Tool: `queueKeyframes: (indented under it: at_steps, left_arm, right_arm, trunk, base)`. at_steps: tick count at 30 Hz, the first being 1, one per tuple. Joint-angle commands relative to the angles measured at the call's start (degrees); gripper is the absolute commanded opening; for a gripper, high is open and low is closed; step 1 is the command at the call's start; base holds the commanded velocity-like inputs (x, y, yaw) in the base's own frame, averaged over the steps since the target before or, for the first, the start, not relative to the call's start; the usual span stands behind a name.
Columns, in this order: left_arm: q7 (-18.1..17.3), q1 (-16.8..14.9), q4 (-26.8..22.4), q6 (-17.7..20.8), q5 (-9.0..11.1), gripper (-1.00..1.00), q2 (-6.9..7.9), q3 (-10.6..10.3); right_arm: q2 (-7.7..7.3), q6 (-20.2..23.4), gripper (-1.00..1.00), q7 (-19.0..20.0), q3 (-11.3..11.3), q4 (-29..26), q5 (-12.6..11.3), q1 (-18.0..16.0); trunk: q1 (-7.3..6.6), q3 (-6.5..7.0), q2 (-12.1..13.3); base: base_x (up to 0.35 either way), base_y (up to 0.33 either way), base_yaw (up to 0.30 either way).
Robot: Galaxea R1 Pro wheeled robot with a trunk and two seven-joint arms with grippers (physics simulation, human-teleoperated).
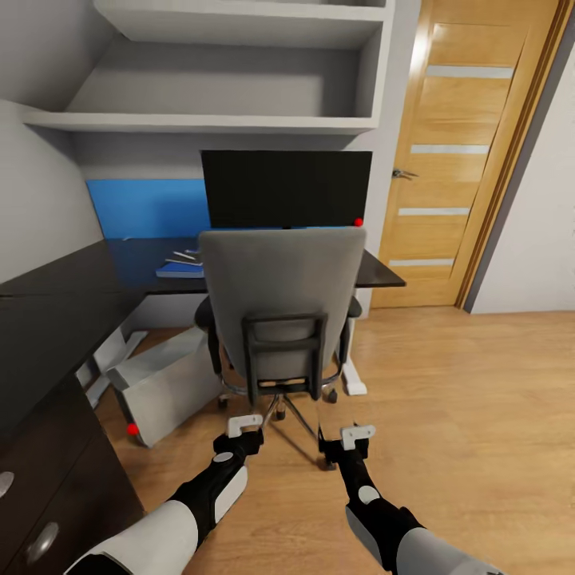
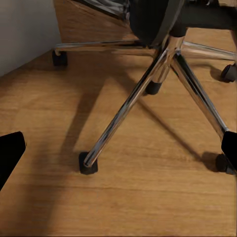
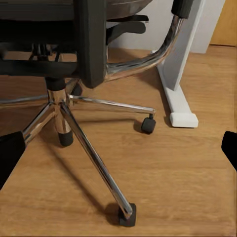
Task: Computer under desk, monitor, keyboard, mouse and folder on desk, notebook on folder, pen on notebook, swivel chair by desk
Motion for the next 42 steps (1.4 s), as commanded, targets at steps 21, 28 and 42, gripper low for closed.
queueKeyframes:
  at_steps: [21,28,42]
  left_arm:
    - [0.55,-0.06,10.61,-0.53,0.76,1.00,0.00,-0.18]
    - [0.55,0.89,17.94,-1.01,0.88,1.00,0.00,0.03]
    - [0.47,12.47,18.25,-1.50,0.83,1.00,2.66,0.04]
  right_arm:
    - [0.03,-0.20,1.00,-0.32,0.56,8.31,-0.77,0.15]
    - [-0.64,0.30,1.00,-0.53,0.39,15.60,-0.96,5.15]
    - [-2.46,0.10,1.00,-0.45,0.41,15.81,-0.96,23.64]
  trunk:
    - [-4.00,3.18,7.19]
    - [-5.54,4.44,10.00]
    - [-8.61,6.95,15.62]
  base:
    - [-0.103,0.000,0.000]
    - [0.000,0.000,0.000]
    - [0.000,0.000,0.000]
